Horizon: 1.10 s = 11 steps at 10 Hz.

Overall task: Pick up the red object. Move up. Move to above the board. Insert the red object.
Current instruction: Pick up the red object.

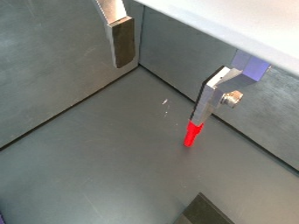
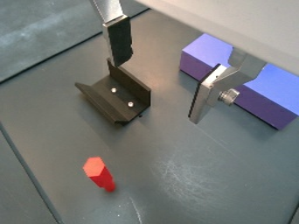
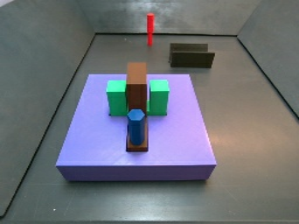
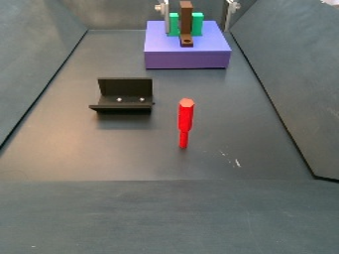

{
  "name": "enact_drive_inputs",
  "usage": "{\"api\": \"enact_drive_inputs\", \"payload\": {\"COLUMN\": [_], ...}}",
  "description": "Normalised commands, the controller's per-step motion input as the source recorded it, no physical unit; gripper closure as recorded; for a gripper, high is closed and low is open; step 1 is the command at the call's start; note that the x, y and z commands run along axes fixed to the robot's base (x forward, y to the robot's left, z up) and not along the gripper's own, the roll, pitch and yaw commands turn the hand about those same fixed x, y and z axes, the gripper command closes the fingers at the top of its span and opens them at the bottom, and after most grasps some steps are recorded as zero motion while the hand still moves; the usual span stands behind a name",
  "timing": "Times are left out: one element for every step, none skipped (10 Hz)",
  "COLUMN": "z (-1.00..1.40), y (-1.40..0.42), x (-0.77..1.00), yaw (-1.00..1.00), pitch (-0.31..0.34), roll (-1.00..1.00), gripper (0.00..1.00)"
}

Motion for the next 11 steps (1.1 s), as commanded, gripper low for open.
{"api": "enact_drive_inputs", "payload": {"z": [-0.26, -0.33, -0.34, -0.33, -0.31, -0.24, -0.18, -0.22, -0.33, -0.34, -0.3], "y": [0.32, 0.71, 0.8, 0.68, 0.53, 0.38, 0.13, 0.0, 0.0, 0.08, 0.16], "x": [0.0, 0.08, 0.19, 0.26, 0.27, 0.28, 0.24, 0.11, 0.09, 0.04, 0.05], "yaw": [-0.01, -0.04, -0.06, -0.02, 0.0, 0.0, 0.0, 0.0, 0.0, 0.0, 0.0], "pitch": [0.0, 0.0, 0.0, 0.0, 0.0, 0.0, 0.0, 0.0, -0.026, -0.034, -0.019], "roll": [0.0, 0.0, -0.04, -0.03, 0.0, 0.0, 0.0, 0.0, 0.0, 0.0, 0.0], "gripper": [0.0, 0.0, 0.0, 0.0, 0.0, 0.0, 0.0, 0.0, 0.0, 0.0, 0.0]}}
